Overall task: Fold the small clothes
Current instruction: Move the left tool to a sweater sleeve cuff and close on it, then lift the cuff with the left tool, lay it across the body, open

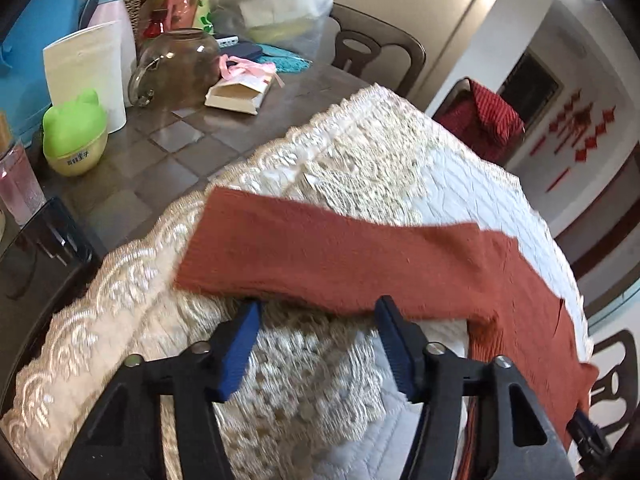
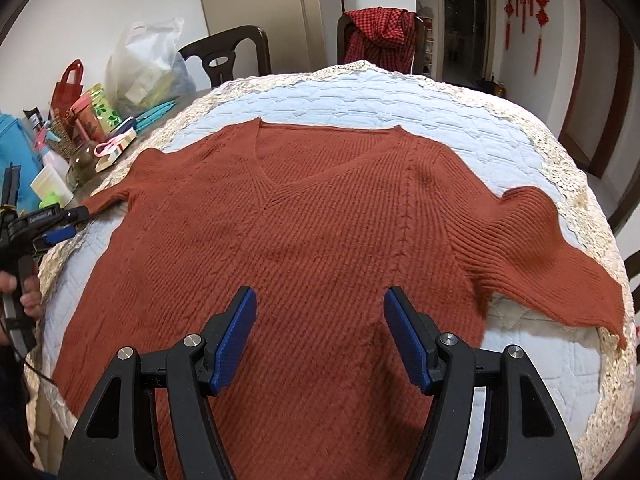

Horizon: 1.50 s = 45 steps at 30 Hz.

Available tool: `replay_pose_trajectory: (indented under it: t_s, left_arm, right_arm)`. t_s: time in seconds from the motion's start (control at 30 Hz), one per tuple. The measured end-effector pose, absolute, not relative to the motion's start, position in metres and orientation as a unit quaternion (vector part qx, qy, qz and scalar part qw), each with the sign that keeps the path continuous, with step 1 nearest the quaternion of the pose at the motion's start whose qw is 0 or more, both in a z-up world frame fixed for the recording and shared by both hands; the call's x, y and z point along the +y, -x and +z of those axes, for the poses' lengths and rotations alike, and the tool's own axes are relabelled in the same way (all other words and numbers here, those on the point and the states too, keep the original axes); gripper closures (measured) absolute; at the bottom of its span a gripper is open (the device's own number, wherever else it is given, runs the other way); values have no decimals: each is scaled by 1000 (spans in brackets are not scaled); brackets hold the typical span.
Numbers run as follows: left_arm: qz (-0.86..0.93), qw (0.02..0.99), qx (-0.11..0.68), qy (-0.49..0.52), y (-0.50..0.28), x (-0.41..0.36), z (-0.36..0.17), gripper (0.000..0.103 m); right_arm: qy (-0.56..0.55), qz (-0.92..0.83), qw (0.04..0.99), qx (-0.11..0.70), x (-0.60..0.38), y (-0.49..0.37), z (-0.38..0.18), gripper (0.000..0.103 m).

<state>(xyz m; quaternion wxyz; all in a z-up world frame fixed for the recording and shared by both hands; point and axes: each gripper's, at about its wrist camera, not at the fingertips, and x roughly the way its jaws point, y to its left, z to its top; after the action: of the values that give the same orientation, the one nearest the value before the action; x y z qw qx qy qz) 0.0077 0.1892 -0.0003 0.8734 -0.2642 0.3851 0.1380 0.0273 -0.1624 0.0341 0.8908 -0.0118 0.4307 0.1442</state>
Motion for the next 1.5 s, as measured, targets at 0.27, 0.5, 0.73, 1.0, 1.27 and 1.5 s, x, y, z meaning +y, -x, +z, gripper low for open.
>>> replay_pose_trajectory:
  t_s: [0.27,0.5,0.73,1.0,1.27,1.5]
  left_arm:
    - [148,866,377,292,-17,213,-4,90]
    - [97,901,339,253,-30,196,40,95]
    - [-52,938,293,180,-57,106,102,95]
    - [-206,891,383,128,-101,-3,58,95]
    - [-195,895,378,132,-65,20,68,67]
    - [-87,917,367,134,-67,72,73,67]
  right_arm:
    - [7,143,890,432,-161,-34,34,36]
    - [-2,146,891,430,-164,-34,36,36]
    - [-17,144,894,425,-172,-30,39,36]
    - [-38,137,894,425,-186,-24,42,36]
    - [-87,167,884,428,-194,-32,48,36]
    - [-104,227,862,442,-154,-72,51,43]
